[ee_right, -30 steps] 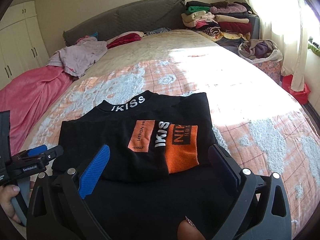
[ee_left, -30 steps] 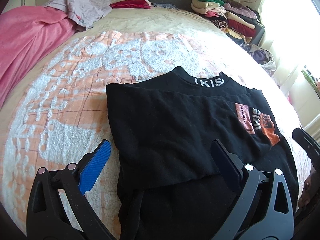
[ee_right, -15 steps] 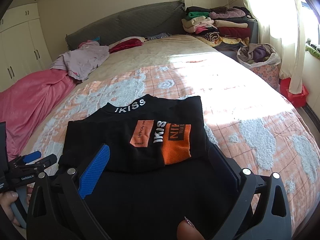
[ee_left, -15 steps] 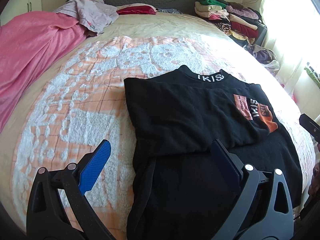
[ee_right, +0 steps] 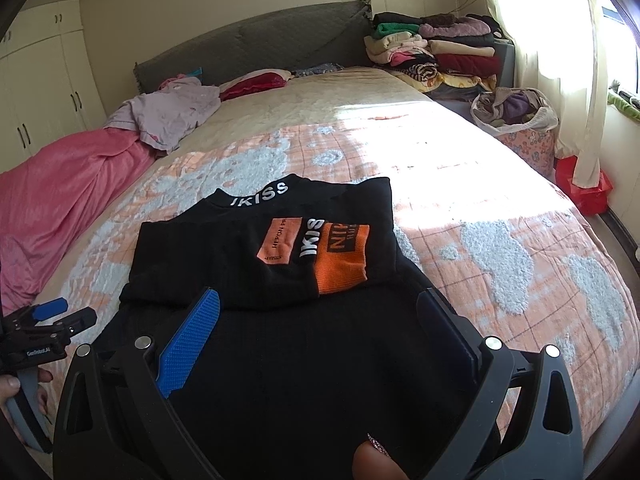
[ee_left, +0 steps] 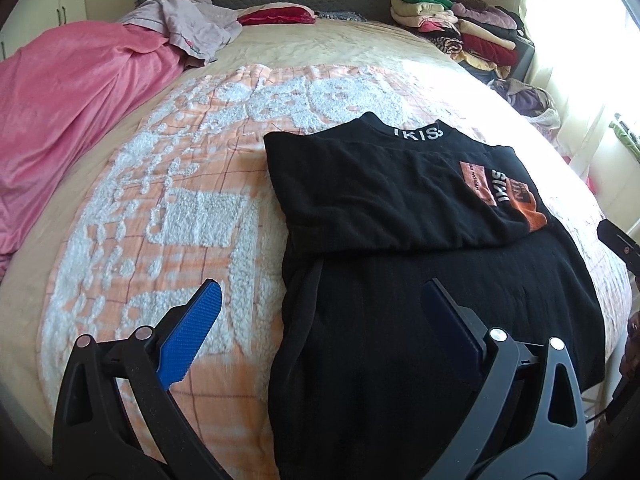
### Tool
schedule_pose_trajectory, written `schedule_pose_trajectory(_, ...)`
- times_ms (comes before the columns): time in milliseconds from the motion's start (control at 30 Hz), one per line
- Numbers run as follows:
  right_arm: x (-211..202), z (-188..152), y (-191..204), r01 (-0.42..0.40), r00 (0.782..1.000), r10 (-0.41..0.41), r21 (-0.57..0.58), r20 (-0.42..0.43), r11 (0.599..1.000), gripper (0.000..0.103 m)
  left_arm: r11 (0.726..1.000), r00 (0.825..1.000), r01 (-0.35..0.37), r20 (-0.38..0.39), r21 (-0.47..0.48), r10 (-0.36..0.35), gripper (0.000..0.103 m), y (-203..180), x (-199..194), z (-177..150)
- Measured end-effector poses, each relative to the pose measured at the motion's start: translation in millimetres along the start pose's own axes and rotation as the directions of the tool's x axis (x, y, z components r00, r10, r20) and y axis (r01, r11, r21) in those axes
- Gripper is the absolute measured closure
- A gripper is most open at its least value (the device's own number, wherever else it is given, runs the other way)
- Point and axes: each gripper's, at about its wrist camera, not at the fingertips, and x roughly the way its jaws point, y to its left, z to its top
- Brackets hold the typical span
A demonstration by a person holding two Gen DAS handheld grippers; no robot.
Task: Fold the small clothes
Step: 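Move both grippers back to the hem of the black sweatshirt, then close the left gripper on the hem while the right gripper grasps it too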
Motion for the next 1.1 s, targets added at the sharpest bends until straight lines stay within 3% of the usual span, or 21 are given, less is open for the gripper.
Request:
schedule_pose_trajectory(267, -10, -25, -12, 0.014, 0.999, -0.014, -0.006, -0.034, 1.000, 0.005, 1.000, 1.000, 0.011, -0.020, -0.026, -0.011, 0.010, 5, -14, -16)
schedule_pose_trajectory(767, -24, -81, -65, 0.070, 0.986, -0.067, 0.013, -0.155, 0.997, 0.005, 0.989, 0.987, 0.019, -0.158, -0.149, -0.043, 0.010, 49, -29, -75)
schedule_pose_trajectory(933, -29, -97, -84, 0.076, 0.980, -0.066, 0.048, -0.186, 0.996, 0.005, 0.981, 0.973, 0.076, -0.202, -0.176, -0.112, 0.010, 53, -28, -93)
schedule_pose_trajectory(1100, -33, -107, -98, 0.050, 0.975, -0.034, 0.068, -0.219, 0.996, 0.005, 0.967, 0.945, 0.166, -0.248, -0.192, -0.211, 0.011, 42, -22, -102)
